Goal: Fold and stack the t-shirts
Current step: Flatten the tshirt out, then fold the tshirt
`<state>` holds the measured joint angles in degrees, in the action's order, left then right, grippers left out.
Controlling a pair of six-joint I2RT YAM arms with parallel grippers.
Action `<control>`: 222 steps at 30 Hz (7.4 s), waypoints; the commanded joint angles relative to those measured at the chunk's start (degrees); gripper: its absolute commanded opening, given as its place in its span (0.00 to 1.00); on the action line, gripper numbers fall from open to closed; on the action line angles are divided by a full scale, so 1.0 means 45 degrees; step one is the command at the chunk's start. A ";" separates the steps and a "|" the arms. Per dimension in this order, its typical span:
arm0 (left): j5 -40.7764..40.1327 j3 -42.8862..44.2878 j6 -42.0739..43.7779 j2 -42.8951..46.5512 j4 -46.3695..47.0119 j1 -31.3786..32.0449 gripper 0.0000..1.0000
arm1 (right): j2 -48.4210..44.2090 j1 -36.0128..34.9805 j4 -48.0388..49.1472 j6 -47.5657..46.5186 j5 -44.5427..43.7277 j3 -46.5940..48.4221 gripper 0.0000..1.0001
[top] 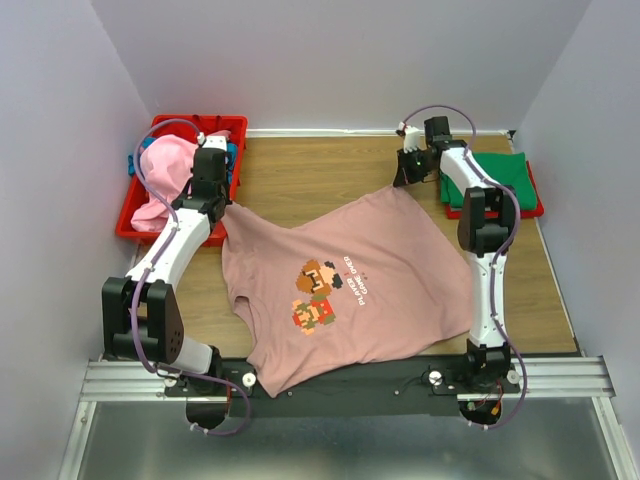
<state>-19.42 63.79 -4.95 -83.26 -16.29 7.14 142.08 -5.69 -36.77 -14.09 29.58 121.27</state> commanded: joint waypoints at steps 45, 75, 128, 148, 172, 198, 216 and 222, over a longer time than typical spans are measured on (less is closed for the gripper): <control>0.6171 1.0009 -0.3842 0.8541 0.5340 -0.0355 0.00 | -1.7059 -0.0102 0.1023 -0.1988 -0.4388 0.1930 0.00; 0.7050 0.1955 -0.1908 -0.4893 0.6533 -0.0355 0.00 | -0.8450 0.0074 0.9520 -0.1108 -0.3077 -1.1130 0.00; 0.7596 -0.1850 -0.1029 0.2838 0.3641 -0.0394 0.00 | -0.6847 0.2906 1.0145 0.2466 -0.0129 -1.0524 0.00; 0.8670 -0.2866 -0.1712 0.4518 0.2664 -0.0375 0.00 | -0.6398 0.3531 1.0808 0.3033 0.0906 -1.0855 0.00; 0.7928 -0.4351 -0.2610 0.6511 0.1043 -0.0160 0.00 | -0.6534 0.4136 1.1238 0.3385 0.2468 -1.1500 0.00; 0.8066 -0.3941 -0.4095 0.7605 -0.0461 -0.0101 0.00 | -0.6087 0.4449 1.1238 0.3071 0.5377 -1.0487 0.00; 0.7851 -0.3512 -0.4447 0.6609 0.0633 -0.0101 0.00 | -0.2980 0.4019 1.0284 0.0617 0.6512 -0.6794 0.00; 0.7851 -0.3414 -0.4272 0.6550 0.0555 -0.0101 0.00 | -0.2629 0.3688 0.7828 -0.3012 0.6083 -0.5740 0.00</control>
<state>16.97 46.57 -24.88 -53.67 -14.63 6.50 128.51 12.10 6.15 -14.72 56.93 92.01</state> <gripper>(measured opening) 0.006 0.005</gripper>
